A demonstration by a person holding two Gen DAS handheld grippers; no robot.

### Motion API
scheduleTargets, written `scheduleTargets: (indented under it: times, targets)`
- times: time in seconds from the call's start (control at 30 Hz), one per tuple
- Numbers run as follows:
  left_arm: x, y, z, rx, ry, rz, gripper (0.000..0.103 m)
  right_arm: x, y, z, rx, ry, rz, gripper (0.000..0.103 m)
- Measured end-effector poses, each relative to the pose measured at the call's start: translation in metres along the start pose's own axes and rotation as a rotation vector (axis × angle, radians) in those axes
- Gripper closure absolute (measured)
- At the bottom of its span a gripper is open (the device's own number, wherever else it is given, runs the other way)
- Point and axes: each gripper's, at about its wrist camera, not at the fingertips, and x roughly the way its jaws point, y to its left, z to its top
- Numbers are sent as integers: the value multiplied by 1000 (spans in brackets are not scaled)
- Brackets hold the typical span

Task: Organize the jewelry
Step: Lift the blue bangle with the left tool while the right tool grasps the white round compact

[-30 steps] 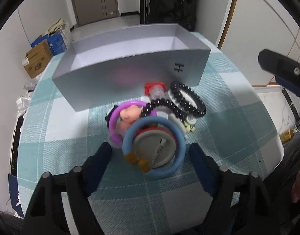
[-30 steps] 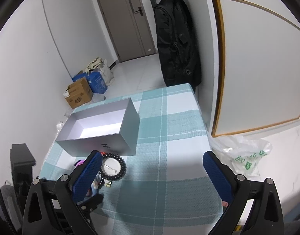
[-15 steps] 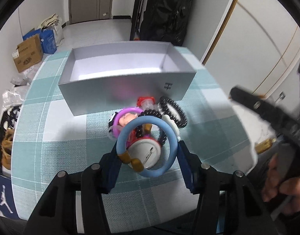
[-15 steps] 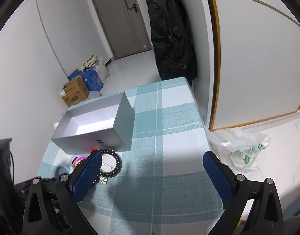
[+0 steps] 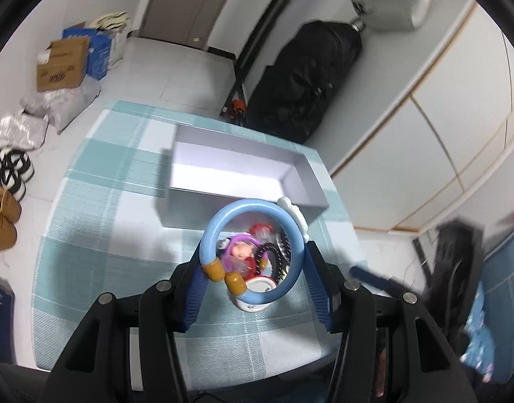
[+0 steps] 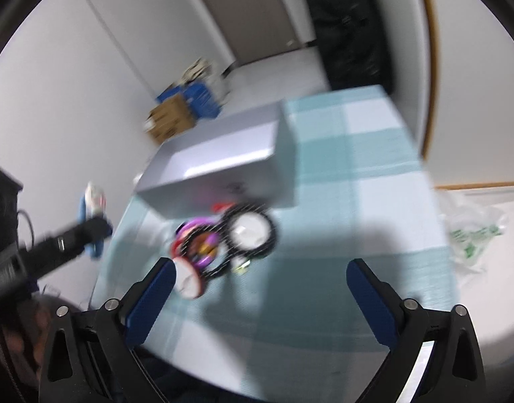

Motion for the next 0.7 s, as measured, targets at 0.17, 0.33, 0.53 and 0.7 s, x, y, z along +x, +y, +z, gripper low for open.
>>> scheduleTargets:
  times: [0.17, 0.33, 0.53, 0.7]
  targets:
    - [-9, 22, 10, -73, -28, -28, 54, 17, 24, -9, -74, 72, 33, 17]
    - [-15, 32, 16, -99, -57, -56, 54, 32, 41, -17, -114, 110, 36, 22]
    - [-18, 37, 15, -102, -46, -87, 54, 46, 59, -19, -153, 108, 17, 23]
    - [-20, 39, 15, -91, -41, -98, 54, 51, 73, -22, -199, 82, -50, 30]
